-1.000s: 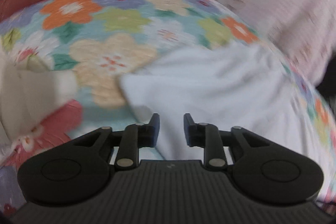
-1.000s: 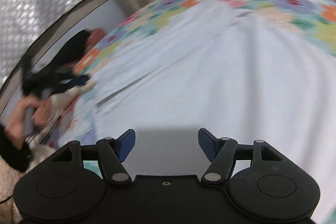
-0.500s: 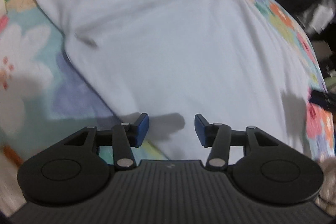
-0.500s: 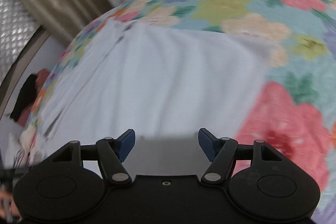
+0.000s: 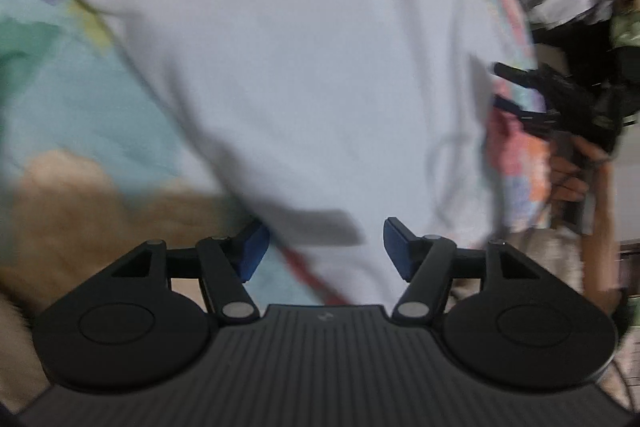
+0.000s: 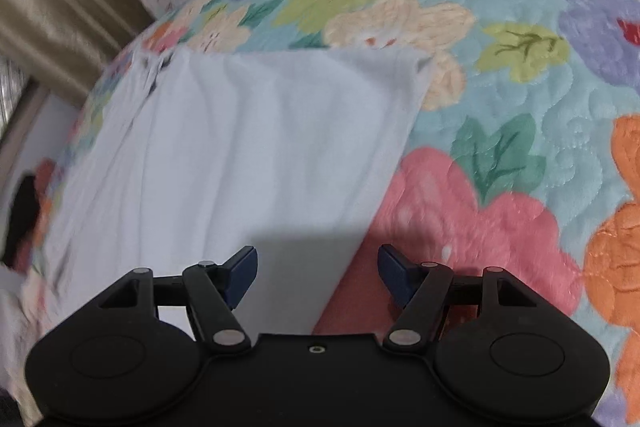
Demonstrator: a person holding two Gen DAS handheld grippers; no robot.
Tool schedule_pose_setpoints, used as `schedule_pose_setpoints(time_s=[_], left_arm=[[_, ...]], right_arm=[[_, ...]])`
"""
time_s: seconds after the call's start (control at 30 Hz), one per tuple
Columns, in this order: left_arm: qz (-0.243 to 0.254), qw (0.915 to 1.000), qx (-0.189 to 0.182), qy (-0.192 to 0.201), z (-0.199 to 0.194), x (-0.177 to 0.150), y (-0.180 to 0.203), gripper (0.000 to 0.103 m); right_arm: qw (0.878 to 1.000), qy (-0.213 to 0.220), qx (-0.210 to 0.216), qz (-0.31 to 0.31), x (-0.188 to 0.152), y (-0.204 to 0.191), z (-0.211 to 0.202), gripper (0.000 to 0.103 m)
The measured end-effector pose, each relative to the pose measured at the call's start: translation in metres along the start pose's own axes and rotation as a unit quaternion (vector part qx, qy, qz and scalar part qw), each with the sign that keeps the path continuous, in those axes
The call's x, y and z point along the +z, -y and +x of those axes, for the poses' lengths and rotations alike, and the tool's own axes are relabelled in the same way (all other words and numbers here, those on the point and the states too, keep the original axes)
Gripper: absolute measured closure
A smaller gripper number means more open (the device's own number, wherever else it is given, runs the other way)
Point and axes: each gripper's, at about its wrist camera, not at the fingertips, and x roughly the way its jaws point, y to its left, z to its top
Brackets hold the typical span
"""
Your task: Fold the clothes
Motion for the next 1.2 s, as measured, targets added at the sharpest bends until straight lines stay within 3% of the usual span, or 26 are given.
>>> schedule_pose_setpoints(time_s=[0.27,0.4,0.43,0.5,0.53,0.67,0.77,0.87,0.97,1.03,1.2], left_arm=[[-0.003,0.9971,-0.071,-0.027,0.041,-0.024,0.023,0.040],[0.016,0.9977,-0.058,-0.031,0.044,-0.032,0.022,0.050],[0.013,0.9980,-0.055,-0.028,0.043,-0.034,0.019,0.056],[0.012,0.9989,-0.042,-0.015,0.041,-0.030,0.015,0.094],[0.016,0.9993,-0.034,-0.008,0.041,-0.027,0.015,0.094],[0.028,0.9984,-0.048,0.012,0.030,-0.027,0.018,0.095],[0.060,0.9963,-0.058,0.020,0.022,-0.029,0.030,0.095],[0.068,0.9952,-0.069,0.019,0.017,-0.030,0.032,0.095],[0.067,0.9957,-0.061,0.018,0.012,-0.028,0.027,0.095],[0.056,0.9964,-0.061,0.015,0.014,-0.027,0.022,0.095],[0.044,0.9976,-0.052,0.005,0.029,-0.023,0.018,0.092]], right_arm=[[0.997,0.053,0.020,0.046,0.028,0.020,0.011,0.031],[0.994,0.083,0.042,0.049,0.041,0.031,0.020,0.032],[0.995,0.088,0.039,0.036,0.044,0.030,0.022,0.039],[0.995,0.100,0.007,-0.013,0.046,0.021,0.025,0.072],[0.994,0.101,-0.008,-0.035,0.046,0.017,0.024,0.093],[0.983,0.164,-0.007,-0.076,0.043,0.008,-0.007,0.097],[0.977,0.207,-0.035,-0.041,0.046,0.024,-0.027,0.100],[0.982,0.187,-0.031,0.005,0.050,0.048,-0.022,0.100],[0.982,0.183,-0.044,-0.028,0.049,0.036,-0.019,0.100],[0.983,0.182,-0.035,-0.014,0.050,0.039,-0.020,0.099],[0.981,0.182,0.003,0.062,0.051,0.061,-0.024,0.080]])
